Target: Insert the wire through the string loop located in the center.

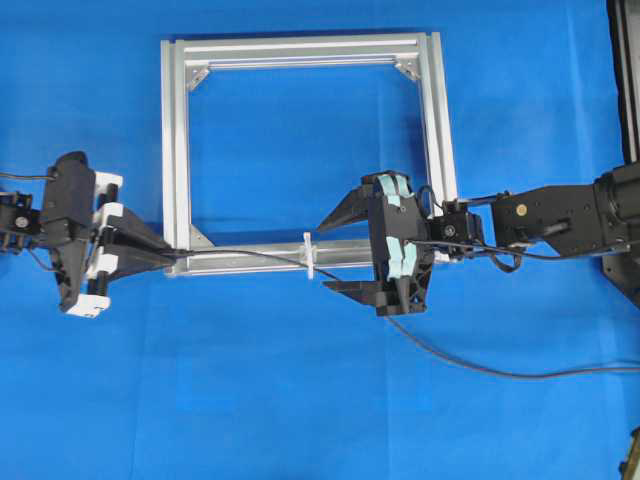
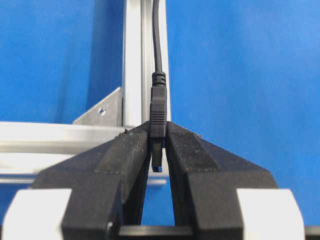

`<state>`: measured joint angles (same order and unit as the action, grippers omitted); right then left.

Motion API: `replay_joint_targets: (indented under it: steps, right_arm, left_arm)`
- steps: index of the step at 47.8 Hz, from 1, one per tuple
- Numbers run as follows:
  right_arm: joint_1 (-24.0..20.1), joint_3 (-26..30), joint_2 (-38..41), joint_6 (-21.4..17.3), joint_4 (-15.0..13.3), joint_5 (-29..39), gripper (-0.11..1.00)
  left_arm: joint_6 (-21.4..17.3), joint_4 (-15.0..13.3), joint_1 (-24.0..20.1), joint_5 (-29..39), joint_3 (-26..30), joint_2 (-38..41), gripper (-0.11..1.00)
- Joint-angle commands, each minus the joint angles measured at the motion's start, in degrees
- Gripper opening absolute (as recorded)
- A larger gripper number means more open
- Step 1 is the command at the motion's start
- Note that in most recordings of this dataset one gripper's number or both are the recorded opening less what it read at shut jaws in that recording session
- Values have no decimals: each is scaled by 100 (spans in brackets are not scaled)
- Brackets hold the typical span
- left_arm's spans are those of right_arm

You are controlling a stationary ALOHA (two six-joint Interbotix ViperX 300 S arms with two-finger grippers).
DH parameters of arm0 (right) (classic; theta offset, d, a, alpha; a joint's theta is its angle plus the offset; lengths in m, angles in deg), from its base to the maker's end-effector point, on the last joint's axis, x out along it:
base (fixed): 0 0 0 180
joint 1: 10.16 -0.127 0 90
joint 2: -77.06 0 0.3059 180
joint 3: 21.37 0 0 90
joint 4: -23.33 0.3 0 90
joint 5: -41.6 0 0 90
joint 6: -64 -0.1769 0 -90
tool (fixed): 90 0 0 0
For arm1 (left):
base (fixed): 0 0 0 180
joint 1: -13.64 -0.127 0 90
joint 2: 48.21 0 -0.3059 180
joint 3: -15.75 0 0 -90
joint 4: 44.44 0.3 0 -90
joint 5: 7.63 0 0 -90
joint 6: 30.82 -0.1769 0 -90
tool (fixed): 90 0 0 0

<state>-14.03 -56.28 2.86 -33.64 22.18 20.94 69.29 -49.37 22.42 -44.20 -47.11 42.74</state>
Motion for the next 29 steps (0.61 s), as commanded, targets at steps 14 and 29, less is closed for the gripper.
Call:
replay_joint_targets:
  steps: [14, 29]
  right_arm:
    - [-18, 44, -70, 9, -9, -26, 91]
    - [-18, 53, -70, 9, -9, -26, 91]
  left_arm:
    - [-281, 26, 26, 246, -70, -246, 8]
    - [-167, 0, 9, 272, -35, -237, 39]
